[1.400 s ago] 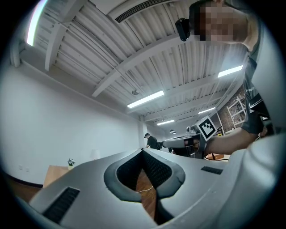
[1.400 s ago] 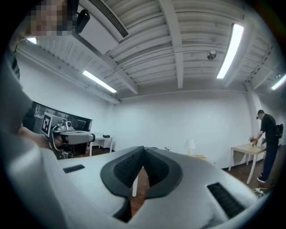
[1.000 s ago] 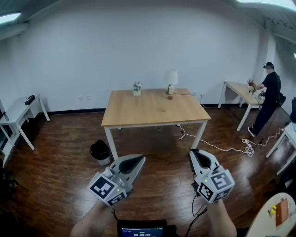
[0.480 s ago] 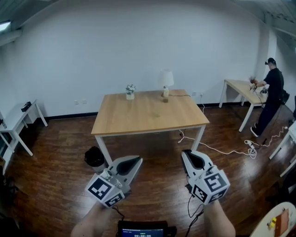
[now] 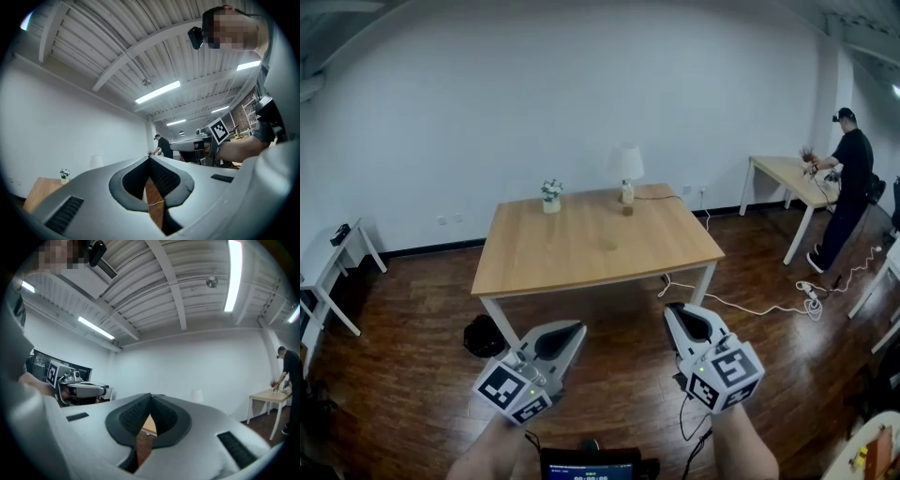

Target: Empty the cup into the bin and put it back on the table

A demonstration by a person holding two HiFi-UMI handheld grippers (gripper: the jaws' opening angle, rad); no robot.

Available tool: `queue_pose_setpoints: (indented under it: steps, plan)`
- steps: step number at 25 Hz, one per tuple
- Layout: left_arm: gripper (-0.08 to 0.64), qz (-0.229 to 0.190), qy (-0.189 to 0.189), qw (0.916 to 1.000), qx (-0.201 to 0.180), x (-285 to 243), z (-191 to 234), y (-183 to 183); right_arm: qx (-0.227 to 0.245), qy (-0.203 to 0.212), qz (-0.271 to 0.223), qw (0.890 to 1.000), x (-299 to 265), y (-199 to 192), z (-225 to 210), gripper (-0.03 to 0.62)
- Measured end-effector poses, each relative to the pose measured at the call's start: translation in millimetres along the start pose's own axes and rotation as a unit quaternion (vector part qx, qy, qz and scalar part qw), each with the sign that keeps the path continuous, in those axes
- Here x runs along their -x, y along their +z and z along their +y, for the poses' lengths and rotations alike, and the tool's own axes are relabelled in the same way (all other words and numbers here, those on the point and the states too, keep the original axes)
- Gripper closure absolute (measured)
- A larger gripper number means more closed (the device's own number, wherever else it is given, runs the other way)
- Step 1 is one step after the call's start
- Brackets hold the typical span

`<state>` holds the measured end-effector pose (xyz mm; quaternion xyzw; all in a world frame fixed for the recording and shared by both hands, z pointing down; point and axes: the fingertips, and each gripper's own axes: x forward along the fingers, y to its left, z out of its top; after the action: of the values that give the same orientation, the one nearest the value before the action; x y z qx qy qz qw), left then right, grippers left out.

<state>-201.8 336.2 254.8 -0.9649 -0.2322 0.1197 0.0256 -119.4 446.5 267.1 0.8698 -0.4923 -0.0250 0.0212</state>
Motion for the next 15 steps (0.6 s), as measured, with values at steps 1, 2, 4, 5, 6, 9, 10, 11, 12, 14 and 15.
queue_pose_setpoints:
  steps: [1,2,4,5,6,9,10,11,12,14,15]
  plan:
    - [0.56,-0.001,-0.001,1.0,0.0,-5,9,-1,0.0,-0.001,0.001,1.0,-8,0,-4,0.591]
    - [0.56,-0.003,-0.001,1.0,0.0,-10,19,-2,0.0,-0.003,0.001,1.0,-17,1,-9,0.591]
    - [0.56,-0.008,-0.001,1.0,0.0,-19,39,-3,0.001,-0.007,0.0,1.0,-34,2,-18,0.591]
    - [0.56,-0.01,-0.002,1.0,0.001,-22,48,-5,0.0,-0.009,0.001,1.0,-42,1,-22,0.591]
    - [0.56,-0.011,-0.002,0.9999,0.002,-24,58,-6,-0.001,-0.012,0.003,1.0,-51,0,-26,0.591]
    - [0.561,-0.013,-0.001,0.9999,0.009,-32,90,-10,-0.002,-0.016,0.01,1.0,-80,-2,-34,0.591]
    - [0.56,-0.014,-0.001,0.9998,0.011,-35,100,-12,-0.001,-0.015,0.012,1.0,-90,-3,-36,0.591]
    - [0.56,-0.015,-0.001,0.9998,0.012,-38,109,-13,0.0,-0.014,0.014,1.0,-99,-4,-38,0.591]
    - [0.56,-0.015,-0.002,0.9998,0.011,-41,117,-16,0.001,-0.015,0.015,1.0,-107,-5,-40,0.591]
    - [0.56,-0.015,-0.005,0.9998,0.011,-45,131,-19,0.001,-0.017,0.016,1.0,-123,-8,-44,0.591]
    - [0.56,-0.016,-0.006,0.9998,0.012,-46,138,-21,0.001,-0.019,0.017,1.0,-130,-10,-46,0.591]
